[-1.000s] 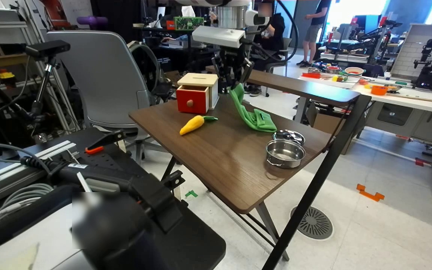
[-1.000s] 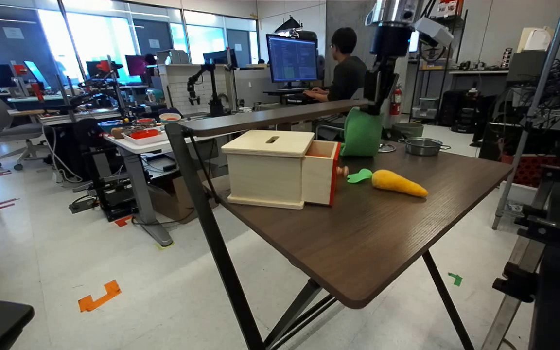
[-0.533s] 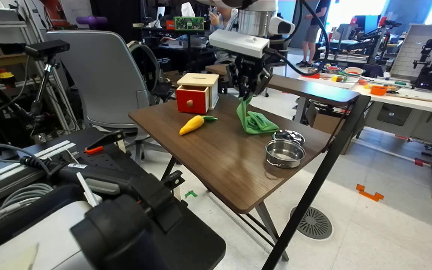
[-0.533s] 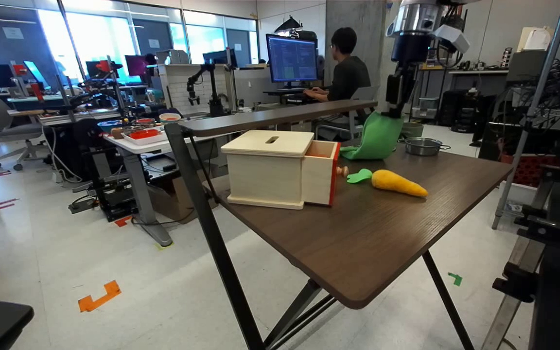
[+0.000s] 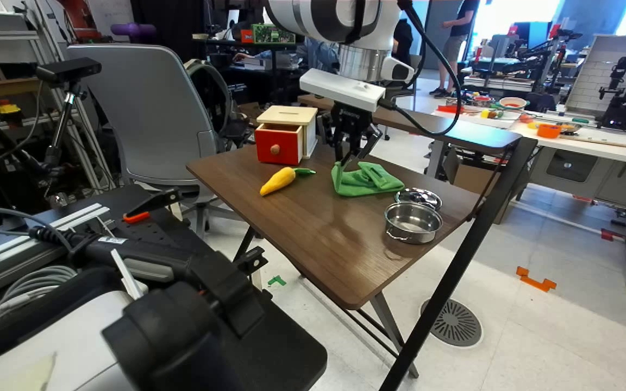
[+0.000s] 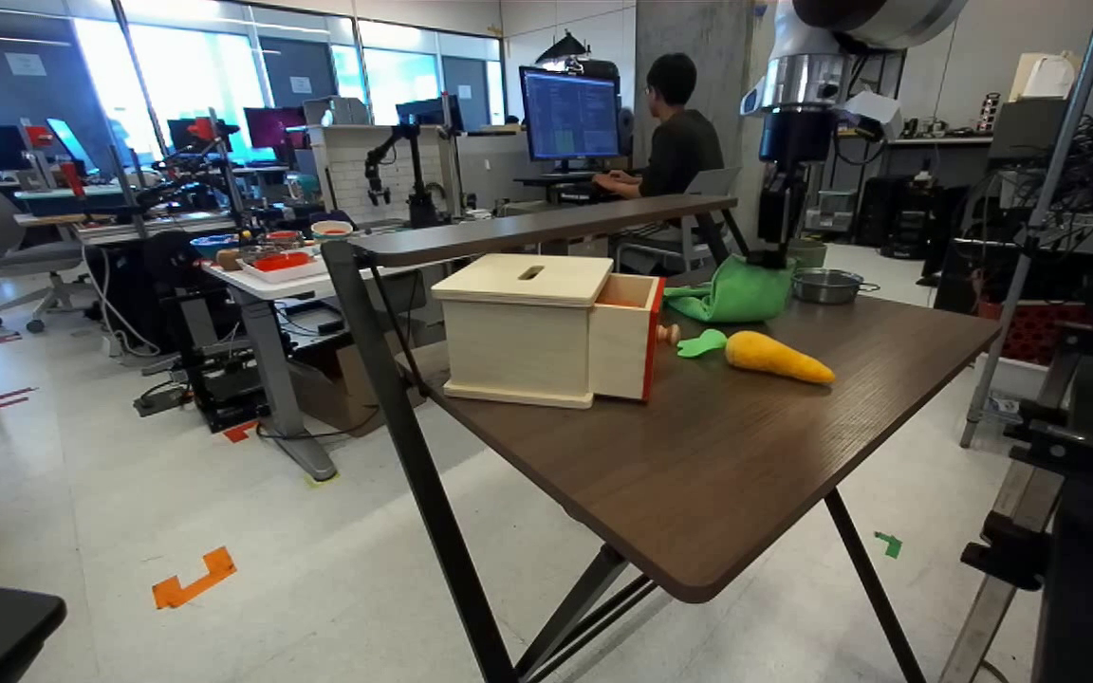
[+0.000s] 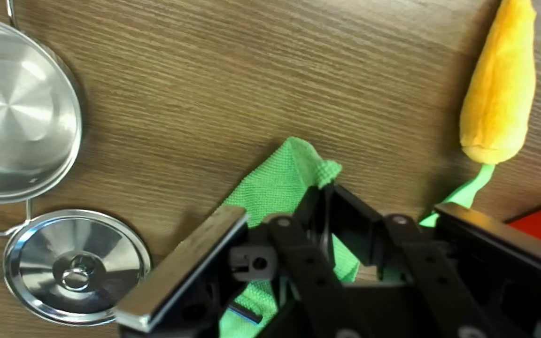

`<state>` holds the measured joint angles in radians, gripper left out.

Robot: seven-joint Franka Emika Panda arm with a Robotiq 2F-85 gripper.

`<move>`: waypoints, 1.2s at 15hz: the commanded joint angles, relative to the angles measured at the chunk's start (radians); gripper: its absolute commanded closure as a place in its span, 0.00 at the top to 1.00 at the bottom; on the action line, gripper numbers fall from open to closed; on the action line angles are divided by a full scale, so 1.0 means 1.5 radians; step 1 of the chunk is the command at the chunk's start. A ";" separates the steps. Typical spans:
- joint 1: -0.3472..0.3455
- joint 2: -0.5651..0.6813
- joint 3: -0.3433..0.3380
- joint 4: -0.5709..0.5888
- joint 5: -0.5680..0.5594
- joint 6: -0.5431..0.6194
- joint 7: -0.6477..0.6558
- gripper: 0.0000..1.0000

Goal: Clean up the place

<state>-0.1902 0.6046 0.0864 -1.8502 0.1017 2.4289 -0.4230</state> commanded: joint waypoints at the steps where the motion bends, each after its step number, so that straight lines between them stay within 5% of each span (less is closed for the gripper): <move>1: -0.006 0.034 0.003 0.084 -0.026 -0.092 -0.061 0.03; 8: 0.022 0.105 -0.016 0.245 -0.145 -0.262 -0.196 0.03; 18: 0.073 0.174 -0.056 0.283 -0.318 -0.173 -0.282 0.03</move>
<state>-0.1076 0.8499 0.0282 -1.4441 -0.3078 2.1052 -0.8011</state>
